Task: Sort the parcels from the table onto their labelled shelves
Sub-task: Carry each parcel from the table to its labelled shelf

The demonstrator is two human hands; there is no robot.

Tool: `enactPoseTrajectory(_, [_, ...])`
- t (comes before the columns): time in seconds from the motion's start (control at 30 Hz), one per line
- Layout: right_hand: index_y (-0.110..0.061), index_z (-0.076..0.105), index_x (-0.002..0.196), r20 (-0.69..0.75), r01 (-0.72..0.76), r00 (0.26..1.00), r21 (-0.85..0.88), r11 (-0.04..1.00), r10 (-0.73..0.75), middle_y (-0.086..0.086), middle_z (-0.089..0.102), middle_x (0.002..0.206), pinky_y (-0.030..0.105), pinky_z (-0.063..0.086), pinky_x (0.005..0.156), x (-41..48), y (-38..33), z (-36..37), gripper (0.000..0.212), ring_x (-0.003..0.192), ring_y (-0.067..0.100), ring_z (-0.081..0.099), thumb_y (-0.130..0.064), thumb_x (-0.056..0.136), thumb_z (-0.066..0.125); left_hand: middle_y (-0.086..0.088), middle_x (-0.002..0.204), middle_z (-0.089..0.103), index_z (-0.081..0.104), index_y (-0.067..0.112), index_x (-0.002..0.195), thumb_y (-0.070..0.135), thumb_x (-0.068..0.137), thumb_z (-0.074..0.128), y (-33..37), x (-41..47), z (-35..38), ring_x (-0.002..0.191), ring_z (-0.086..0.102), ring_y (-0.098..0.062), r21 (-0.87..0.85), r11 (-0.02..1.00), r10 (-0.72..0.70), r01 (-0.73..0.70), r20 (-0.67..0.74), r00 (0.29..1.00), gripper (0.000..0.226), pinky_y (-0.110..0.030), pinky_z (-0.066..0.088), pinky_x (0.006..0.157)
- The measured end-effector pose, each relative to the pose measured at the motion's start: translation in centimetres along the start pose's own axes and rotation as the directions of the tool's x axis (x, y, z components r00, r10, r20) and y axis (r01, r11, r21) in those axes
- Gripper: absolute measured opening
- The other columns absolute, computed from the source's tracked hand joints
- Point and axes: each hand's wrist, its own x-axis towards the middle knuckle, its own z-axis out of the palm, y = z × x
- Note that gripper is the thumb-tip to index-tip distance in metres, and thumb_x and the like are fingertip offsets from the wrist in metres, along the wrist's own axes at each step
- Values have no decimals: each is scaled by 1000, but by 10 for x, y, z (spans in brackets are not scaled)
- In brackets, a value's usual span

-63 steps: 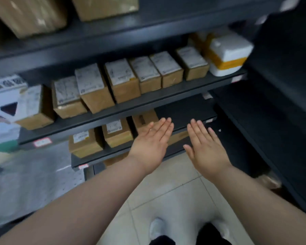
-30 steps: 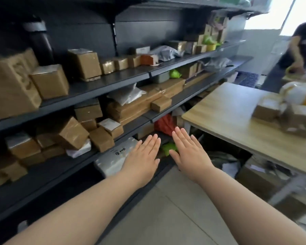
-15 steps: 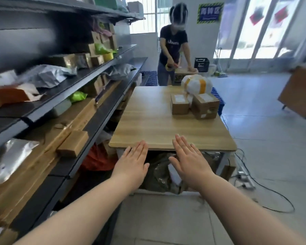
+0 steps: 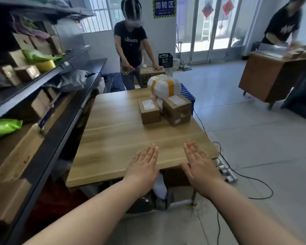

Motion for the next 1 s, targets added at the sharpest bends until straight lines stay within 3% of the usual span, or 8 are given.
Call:
enactPoseTrajectory(0.27, [-17,-10,150,52,102,994,-44,994,-100,-8,-27,147,27,-12,112,146,60,-28,64,131,3,-28,-47,100,16,2,156,-26,-19,16,148,37,103,16,-17,140,-25,143,-21,-11,-71,986,-151,152,15,988,61,-31,-11,115])
enactPoseTrajectory(0.47, [-19,-7,151,96,106,990,-40,994,-102,-3,-17,157,28,-9,114,223,95,-30,63,134,4,-24,-47,100,18,3,155,-26,-19,16,148,35,103,16,-21,205,-21,143,-22,-11,-155,961,-224,229,52,973,60,-32,-10,118])
enactPoseTrajectory(0.77, [-17,-6,151,178,72,982,-52,996,-62,-3,-16,157,29,-7,115,294,103,4,63,136,4,-22,-46,101,18,1,157,-23,-17,14,149,36,103,18,-62,276,8,144,-19,-12,-136,973,-173,186,100,980,62,-31,-10,117])
enactPoseTrajectory(0.87, [-18,-6,151,166,2,986,-38,999,5,-4,-15,157,28,-9,112,320,108,7,62,131,3,-24,-47,101,19,1,157,-23,-16,15,149,36,103,17,-80,308,8,144,-19,-12,-166,975,-125,145,128,984,61,-32,-9,118])
enactPoseTrajectory(1.0, [-20,-5,151,153,-99,983,-23,995,101,-4,-14,158,29,-5,116,349,124,11,63,142,8,-17,-48,100,18,0,159,-18,-11,14,151,37,103,19,-95,354,6,146,-15,-13,-218,970,-79,106,129,988,61,-32,-8,117])
